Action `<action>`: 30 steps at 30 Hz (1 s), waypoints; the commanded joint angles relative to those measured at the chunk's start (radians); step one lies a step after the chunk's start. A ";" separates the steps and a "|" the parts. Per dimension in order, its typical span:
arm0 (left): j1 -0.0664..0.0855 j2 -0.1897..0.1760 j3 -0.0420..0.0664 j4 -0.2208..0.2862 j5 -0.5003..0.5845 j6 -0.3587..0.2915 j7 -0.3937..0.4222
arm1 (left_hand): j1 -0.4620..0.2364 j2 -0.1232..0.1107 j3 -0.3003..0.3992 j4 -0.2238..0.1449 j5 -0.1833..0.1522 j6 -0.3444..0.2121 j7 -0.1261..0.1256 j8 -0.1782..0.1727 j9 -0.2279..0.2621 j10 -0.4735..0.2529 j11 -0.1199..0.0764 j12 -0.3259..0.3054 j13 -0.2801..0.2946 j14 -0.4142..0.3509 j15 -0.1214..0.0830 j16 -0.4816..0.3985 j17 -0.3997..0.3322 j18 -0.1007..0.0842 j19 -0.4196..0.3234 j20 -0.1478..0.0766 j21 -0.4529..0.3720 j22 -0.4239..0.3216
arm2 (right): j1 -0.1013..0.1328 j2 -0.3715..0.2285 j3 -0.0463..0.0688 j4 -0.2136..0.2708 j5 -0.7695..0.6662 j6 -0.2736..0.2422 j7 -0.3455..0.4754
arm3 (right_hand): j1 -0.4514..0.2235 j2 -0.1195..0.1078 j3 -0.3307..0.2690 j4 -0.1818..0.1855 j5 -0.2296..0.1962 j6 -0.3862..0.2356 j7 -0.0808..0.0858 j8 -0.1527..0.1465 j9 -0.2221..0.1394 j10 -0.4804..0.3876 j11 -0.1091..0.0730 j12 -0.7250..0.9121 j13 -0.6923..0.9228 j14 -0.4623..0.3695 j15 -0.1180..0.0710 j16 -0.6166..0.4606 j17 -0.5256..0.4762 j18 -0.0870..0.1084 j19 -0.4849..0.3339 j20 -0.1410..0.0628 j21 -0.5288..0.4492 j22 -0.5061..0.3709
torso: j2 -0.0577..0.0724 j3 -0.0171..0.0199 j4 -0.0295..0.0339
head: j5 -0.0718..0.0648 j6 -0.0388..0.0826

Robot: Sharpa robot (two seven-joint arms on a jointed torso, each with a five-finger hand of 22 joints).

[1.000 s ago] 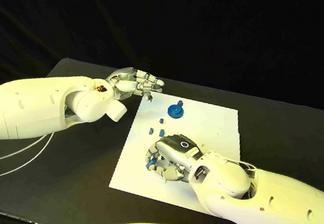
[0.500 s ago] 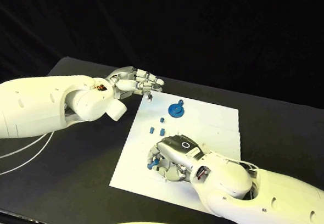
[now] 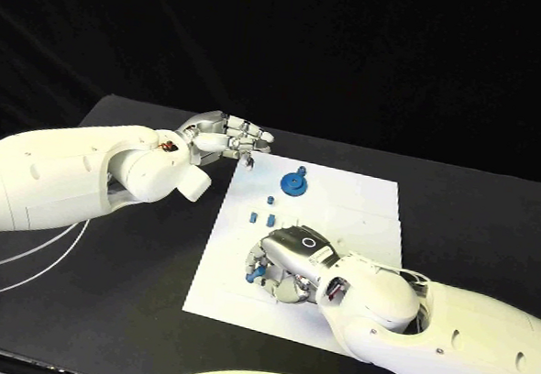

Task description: Assemble the parts on the task board

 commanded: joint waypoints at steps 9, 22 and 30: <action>0.001 0.002 0.001 0.003 0.001 0.017 0.001 | -0.006 0.008 -0.002 0.006 0.001 -0.007 0.003 0.005 -0.001 -0.006 0.001 0.004 -0.002 -0.009 0.001 -0.002 -0.002 0.015 0.000 0.006 -0.004 -0.001 | -0.002 0.018 -0.003 -0.016 -0.014 0.027 -0.028 | -0.131 -0.097 0.003 -0.024 0.006 -0.124 0.018 -0.075 -0.027 0.018 -0.045 0.002 0.002 0.025 0.008 -0.005 -0.008 -0.012 0.012 0.007 -0.029 0.166 | -0.001 -0.0010 0.0000 | -0.003 0.002; 0.001 0.001 0.001 0.003 0.001 0.019 -0.003 | -0.006 0.008 -0.002 0.006 0.001 -0.007 0.003 0.005 -0.001 -0.006 0.001 0.004 -0.002 -0.009 0.001 -0.002 -0.002 0.015 0.000 0.006 -0.004 -0.001 | -0.002 0.019 -0.004 -0.016 -0.015 -0.003 -0.029 | -0.137 -0.107 -0.006 -0.023 0.011 -0.144 0.016 -0.088 -0.032 -0.001 -0.049 0.000 0.002 0.024 0.005 -0.006 -0.010 -0.010 0.011 0.006 -0.037 0.165 | 0.000 0.0002 -0.0003 | -0.005 0.001; 0.001 0.001 0.001 0.003 0.001 0.023 -0.006 | -0.007 0.009 -0.002 0.008 0.001 -0.008 0.003 0.006 -0.001 -0.008 0.001 0.006 -0.002 -0.009 0.001 -0.002 -0.002 0.015 0.001 0.006 -0.006 -0.003 | -0.002 0.009 -0.004 -0.014 -0.015 -0.065 -0.028 | -0.130 -0.106 -0.055 -0.038 0.017 -0.155 0.026 -0.100 -0.038 -0.129 -0.028 0.010 -0.001 0.016 0.022 -0.017 -0.034 0.001 -0.008 0.018 -0.116 0.145 | 0.000 0.0006 0.0003 | -0.007 0.004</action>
